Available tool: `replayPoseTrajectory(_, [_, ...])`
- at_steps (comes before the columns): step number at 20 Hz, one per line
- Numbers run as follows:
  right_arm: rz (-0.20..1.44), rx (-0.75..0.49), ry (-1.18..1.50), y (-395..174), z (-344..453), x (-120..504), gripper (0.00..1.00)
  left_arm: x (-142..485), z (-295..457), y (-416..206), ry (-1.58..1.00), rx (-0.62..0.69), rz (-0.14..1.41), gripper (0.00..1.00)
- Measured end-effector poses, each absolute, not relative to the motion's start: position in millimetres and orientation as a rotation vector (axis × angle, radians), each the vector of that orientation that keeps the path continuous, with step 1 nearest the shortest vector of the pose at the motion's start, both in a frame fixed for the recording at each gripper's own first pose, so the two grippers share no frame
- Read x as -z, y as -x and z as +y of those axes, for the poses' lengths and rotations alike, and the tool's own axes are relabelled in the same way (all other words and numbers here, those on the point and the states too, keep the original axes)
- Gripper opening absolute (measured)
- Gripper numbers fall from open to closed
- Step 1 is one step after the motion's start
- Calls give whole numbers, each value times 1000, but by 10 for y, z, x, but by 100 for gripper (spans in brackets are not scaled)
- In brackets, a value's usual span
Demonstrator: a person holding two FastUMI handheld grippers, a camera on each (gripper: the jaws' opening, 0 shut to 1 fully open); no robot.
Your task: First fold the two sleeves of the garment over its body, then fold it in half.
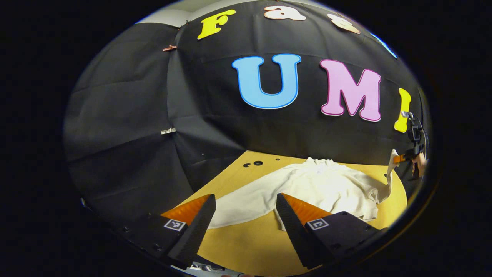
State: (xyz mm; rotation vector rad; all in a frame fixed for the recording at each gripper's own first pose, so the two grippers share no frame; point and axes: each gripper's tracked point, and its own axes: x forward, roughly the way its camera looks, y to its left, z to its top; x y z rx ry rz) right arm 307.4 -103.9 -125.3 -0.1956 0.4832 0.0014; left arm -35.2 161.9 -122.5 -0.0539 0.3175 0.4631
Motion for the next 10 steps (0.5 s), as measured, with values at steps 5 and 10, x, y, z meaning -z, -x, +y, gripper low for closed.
replayPoseTrajectory(5, [482,-143,203,-3466,4,1351,8,1224,1790,423,66,-513,311,99])
replayPoseTrajectory(10, [504,-278,210,-3679,1146,1669,8,1278,1953,468,69,-555,306,98])
